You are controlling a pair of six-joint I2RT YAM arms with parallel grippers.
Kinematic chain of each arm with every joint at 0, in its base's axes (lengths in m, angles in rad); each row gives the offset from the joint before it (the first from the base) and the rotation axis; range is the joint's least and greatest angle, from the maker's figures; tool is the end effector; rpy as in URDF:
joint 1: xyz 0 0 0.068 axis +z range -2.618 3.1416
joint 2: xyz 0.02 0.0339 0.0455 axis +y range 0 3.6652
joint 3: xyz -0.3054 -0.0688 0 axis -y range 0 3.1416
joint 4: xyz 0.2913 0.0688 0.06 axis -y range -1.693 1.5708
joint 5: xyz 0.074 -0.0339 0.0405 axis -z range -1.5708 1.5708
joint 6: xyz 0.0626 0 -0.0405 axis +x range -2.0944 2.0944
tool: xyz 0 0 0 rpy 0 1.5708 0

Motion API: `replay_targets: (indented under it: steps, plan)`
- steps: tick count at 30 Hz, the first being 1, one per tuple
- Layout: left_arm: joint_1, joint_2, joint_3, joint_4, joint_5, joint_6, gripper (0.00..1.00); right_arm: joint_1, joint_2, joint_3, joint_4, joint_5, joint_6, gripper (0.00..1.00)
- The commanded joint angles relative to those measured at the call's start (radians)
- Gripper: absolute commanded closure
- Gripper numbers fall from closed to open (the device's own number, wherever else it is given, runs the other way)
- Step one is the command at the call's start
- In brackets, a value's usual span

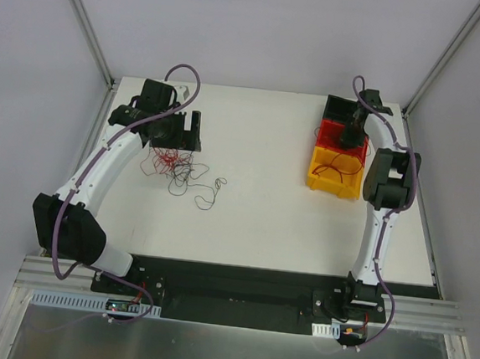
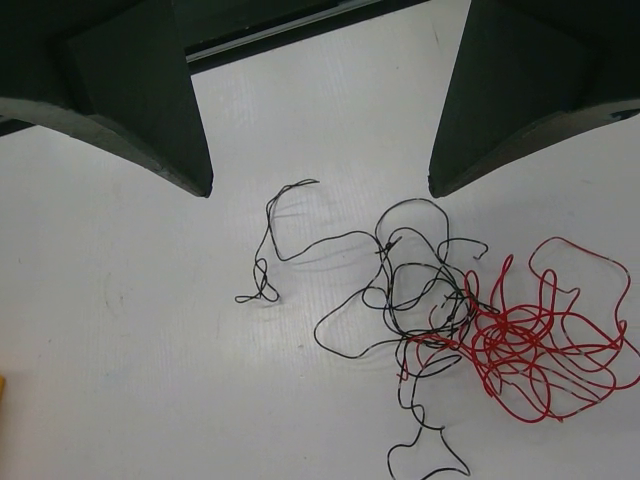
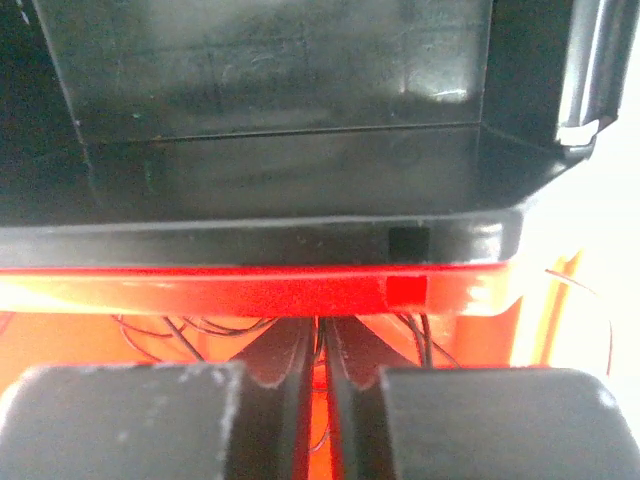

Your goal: Untangle the cables

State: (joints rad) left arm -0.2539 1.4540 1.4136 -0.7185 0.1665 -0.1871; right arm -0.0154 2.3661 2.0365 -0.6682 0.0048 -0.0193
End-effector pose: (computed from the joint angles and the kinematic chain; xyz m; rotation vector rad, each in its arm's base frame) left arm 0.3617 -0.1046 0.3716 0.1629 2.3479 -0.4126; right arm 0.6071 -0.0097 0.1750 -0.0032 2.5687 -0.0193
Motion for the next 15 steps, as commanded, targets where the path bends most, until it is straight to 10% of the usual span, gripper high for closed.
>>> replay_targets:
  steps: [1,15]
  plan:
    - [0.001,-0.021,-0.007,0.010,-0.042,0.031,0.11,0.005,-0.093,0.085,-0.100,0.015,-0.014,0.86]
    - [-0.001,-0.076,-0.085,0.083,-0.047,0.000,0.07,0.006,-0.220,0.192,-0.226,0.006,-0.044,0.40]
